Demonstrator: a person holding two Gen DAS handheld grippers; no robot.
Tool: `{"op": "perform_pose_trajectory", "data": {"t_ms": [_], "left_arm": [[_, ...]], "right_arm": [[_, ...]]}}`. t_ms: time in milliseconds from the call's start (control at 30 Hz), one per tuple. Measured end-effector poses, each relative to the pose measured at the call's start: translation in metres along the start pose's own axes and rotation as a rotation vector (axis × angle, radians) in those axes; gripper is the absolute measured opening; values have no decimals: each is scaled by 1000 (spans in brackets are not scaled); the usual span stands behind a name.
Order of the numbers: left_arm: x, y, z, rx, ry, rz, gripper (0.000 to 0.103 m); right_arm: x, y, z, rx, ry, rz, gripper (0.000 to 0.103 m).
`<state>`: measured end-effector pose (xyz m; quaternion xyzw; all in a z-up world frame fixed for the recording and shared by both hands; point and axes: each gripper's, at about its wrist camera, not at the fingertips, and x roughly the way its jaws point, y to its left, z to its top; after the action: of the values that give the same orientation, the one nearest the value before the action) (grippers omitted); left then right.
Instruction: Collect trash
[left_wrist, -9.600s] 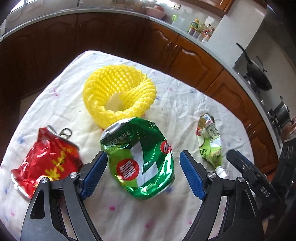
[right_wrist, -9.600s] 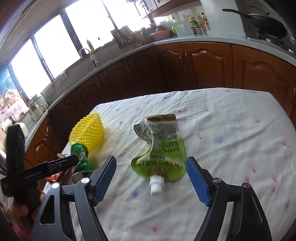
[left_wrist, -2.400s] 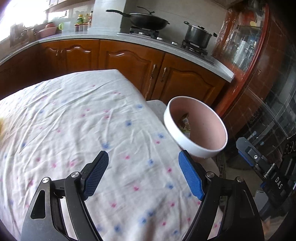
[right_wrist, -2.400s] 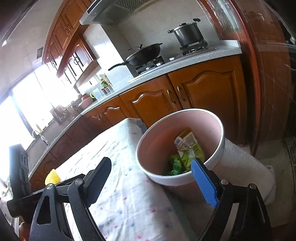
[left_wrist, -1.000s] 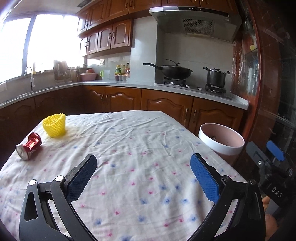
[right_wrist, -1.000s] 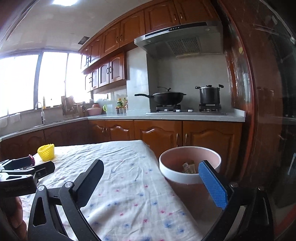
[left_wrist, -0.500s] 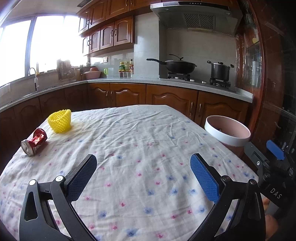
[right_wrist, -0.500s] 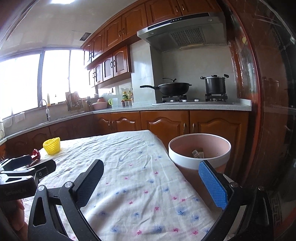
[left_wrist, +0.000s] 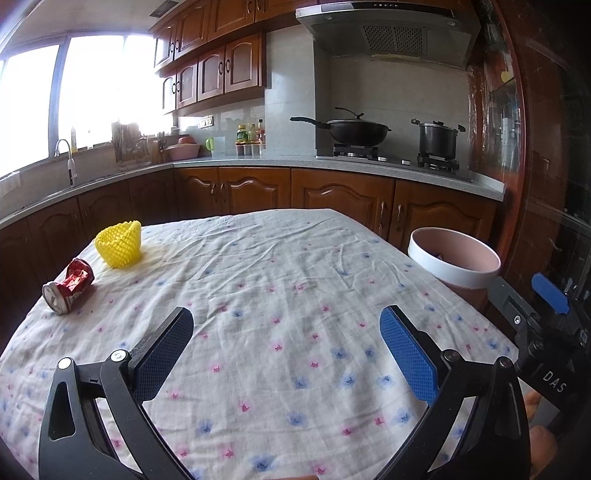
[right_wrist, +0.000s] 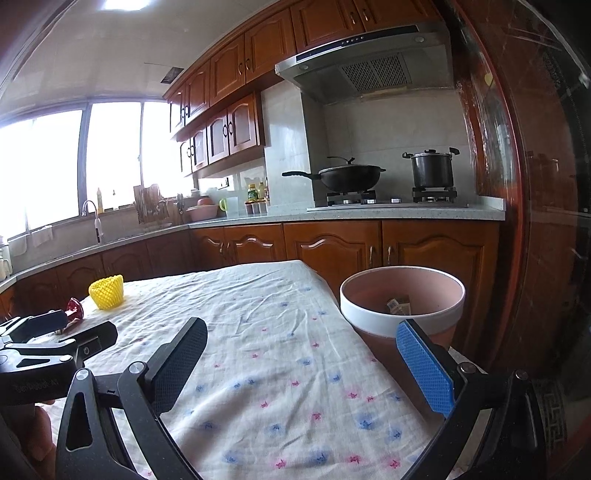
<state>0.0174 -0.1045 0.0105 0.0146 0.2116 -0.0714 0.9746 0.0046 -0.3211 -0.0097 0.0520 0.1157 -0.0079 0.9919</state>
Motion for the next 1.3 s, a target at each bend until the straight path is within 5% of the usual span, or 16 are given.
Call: {"op": "perform_pose_trajectory", "data": {"t_ms": [1300], "left_arm": [[-5,-4,0,18,-25,-2,103]], "right_arm": [[0,-2,4,33,1,24,103]]}}
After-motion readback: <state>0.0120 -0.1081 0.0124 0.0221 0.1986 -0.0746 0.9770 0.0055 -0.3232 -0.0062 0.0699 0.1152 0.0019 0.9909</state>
